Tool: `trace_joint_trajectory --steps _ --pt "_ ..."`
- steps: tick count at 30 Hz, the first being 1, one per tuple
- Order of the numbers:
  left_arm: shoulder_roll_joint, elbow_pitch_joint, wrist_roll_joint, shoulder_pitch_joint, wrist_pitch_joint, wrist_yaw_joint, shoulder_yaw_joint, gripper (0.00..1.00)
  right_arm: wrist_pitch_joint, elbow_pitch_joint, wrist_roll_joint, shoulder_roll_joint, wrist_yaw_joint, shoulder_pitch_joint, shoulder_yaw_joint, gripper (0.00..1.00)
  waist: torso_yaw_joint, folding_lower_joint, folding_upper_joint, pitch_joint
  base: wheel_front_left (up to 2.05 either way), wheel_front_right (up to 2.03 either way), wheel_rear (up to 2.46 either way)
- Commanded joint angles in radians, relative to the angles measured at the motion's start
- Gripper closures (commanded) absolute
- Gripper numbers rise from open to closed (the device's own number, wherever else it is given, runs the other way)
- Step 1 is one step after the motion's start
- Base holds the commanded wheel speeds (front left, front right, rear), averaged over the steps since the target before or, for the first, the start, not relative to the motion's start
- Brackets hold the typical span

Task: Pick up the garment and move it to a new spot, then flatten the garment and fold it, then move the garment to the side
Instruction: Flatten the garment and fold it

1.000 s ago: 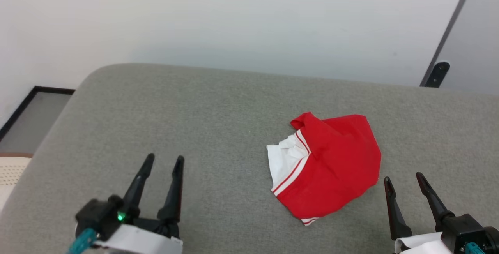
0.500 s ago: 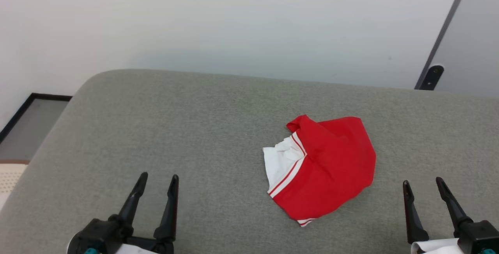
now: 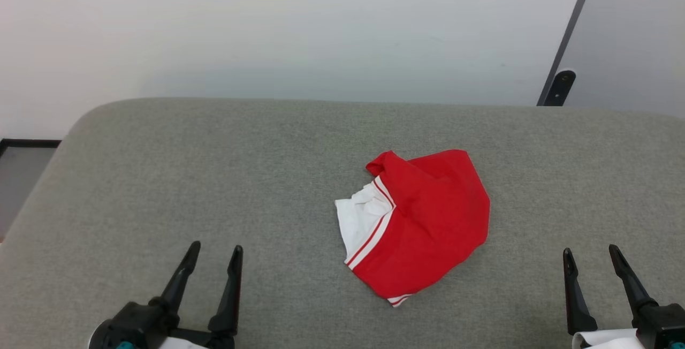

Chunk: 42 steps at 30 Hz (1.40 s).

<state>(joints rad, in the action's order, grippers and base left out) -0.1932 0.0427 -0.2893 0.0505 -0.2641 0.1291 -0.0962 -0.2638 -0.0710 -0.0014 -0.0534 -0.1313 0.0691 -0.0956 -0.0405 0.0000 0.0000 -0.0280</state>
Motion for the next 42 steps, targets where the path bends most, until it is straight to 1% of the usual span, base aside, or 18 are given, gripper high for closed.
trace_joint_trajectory --steps 1,7,9,13,16,18,22,27,29,30,35,42 --pt "0.000 0.000 0.000 0.005 0.000 0.003 0.002 0.00 -0.001 0.003 0.000 0.002 0.001 -0.004 -0.003 0.00 -0.006 0.0000 0.0000 0.004 0.00 0.00 0.00" --pt "0.000 0.002 -0.003 0.003 0.000 0.003 0.004 0.00 -0.001 0.002 -0.005 0.003 0.001 -0.011 0.000 0.00 -0.013 0.0000 0.0000 0.008 0.00 0.00 0.00" --pt "-0.003 0.006 -0.009 0.003 0.000 0.003 -0.004 0.00 -0.001 0.001 -0.005 0.003 0.001 -0.014 0.000 0.00 -0.028 0.0000 0.0000 0.011 0.00 0.00 0.00" --pt "-0.028 0.035 -0.031 -0.035 -0.001 0.003 -0.022 0.00 -0.001 -0.006 -0.005 0.003 0.001 -0.023 0.000 0.00 -0.082 0.0000 0.0000 0.024 0.00 0.00 0.00" --pt "-0.069 0.094 -0.068 -0.088 0.000 0.002 -0.062 0.00 -0.001 -0.011 -0.004 0.003 0.001 -0.029 0.003 0.00 -0.133 0.0000 0.0000 0.040 0.00 0.00 0.00" --pt "-0.100 0.133 -0.105 -0.141 0.033 0.001 -0.084 0.00 -0.001 -0.017 0.000 0.004 0.001 -0.032 0.010 0.00 -0.170 0.0000 0.0000 0.052 0.00 0.00 0.00" --pt "-0.177 0.172 -0.199 -0.278 0.187 0.001 -0.140 0.00 -0.001 -0.029 0.015 0.004 0.001 -0.047 0.026 0.00 -0.234 0.0000 0.0000 0.100 0.00 0.00 0.00" --pt "-0.273 0.198 -0.381 -0.462 0.418 0.001 -0.215 0.00 -0.001 -0.044 0.042 0.005 0.001 -0.080 0.061 0.00 -0.297 0.0000 0.0000 0.168 0.00 0.00 0.00" --pt "-0.325 0.208 -0.427 -0.526 0.517 0.001 -0.256 0.00 -0.001 -0.049 0.056 0.004 0.001 -0.094 0.074 0.00 -0.320 0.0000 0.0000 0.192 0.00 0.00 0.00" --pt "-0.339 0.219 -0.456 -0.555 0.561 0.001 -0.272 0.00 -0.001 -0.051 0.064 0.004 0.001 -0.101 0.081 0.00 -0.329 0.0000 0.0000 0.203 0.00 0.00 0.00" --pt "-0.384 0.272 -0.546 -0.672 0.756 0.001 -0.314 0.00 -0.001 -0.058 0.094 0.004 0.001 -0.129 0.105 0.00 -0.364 0.0000 0.0000 0.257 0.00 0.00 0.00" --pt "-0.408 0.364 -0.562 -0.758 0.952 -0.004 -0.375 0.00 -0.001 -0.070 0.121 0.004 0.001 -0.156 0.123 0.00 -0.392 0.0000 0.0000 0.308 0.00 0.00 0.00"
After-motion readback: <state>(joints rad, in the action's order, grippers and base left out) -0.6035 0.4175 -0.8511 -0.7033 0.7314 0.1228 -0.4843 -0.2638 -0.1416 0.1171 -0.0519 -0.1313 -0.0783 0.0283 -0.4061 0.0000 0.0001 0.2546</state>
